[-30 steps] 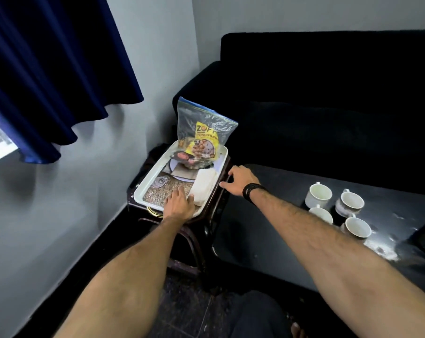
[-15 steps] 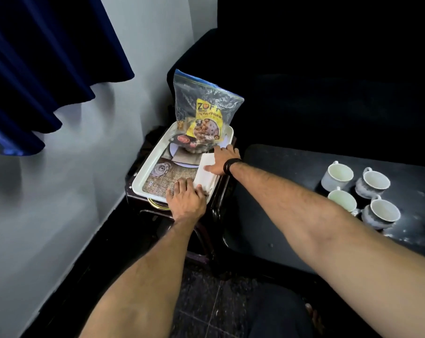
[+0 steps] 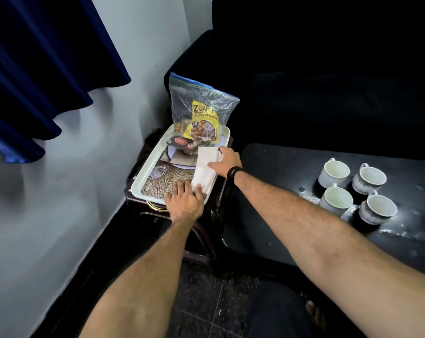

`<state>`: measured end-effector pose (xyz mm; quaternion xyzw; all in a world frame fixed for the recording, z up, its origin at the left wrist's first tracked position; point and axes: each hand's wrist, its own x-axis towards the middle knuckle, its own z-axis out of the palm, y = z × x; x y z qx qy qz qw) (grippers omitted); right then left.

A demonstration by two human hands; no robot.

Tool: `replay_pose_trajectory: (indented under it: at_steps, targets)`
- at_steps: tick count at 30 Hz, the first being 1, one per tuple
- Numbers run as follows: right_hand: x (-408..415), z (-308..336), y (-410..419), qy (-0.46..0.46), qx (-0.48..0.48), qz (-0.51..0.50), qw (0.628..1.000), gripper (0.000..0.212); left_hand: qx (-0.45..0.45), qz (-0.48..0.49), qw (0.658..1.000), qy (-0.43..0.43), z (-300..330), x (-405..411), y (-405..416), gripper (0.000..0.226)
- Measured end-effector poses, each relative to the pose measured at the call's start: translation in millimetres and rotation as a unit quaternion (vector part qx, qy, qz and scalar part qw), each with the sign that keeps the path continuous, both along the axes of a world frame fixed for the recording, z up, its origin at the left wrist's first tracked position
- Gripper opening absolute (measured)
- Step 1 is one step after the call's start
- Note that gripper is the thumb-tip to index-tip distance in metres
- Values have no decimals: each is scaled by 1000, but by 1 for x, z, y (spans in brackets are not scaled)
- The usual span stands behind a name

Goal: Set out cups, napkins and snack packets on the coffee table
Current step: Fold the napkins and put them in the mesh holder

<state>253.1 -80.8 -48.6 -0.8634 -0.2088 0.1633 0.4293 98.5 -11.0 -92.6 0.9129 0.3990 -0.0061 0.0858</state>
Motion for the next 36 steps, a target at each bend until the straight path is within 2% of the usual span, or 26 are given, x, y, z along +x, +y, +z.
replay_pose_trajectory:
  at_steps: [3,6,11,16,22,25,28,33,36]
  targets:
    - [14,26,-26,46,102,-57,992,38,-39,1,999,-18,10,0,-3,81]
    - [35,47,-53,43,135,-78,987,39,-65,33,994,-75,19,4,-6,84]
    - [67,79,-156,14,155,-136,978,39,-40,-80,982,-166,41,40,-72,74]
    - [79,86,-276,-2,146,-230,962,37,-83,-179,960,-197,47,78,-163,74]
    - [75,71,-414,-32,77,-329,941,37,-107,-286,935,-179,38,91,-274,63]
    - [66,56,-465,-24,36,-347,937,34,-111,-337,917,-180,26,87,-321,45]
    - [57,36,-500,-23,-18,-354,935,29,-104,-381,906,-150,8,83,-357,40]
    - [43,-7,-519,12,-84,-329,941,38,-118,-396,907,-82,-27,83,-392,51]
    - [44,-33,-525,39,-93,-311,945,39,-111,-442,890,-27,-49,92,-410,64]
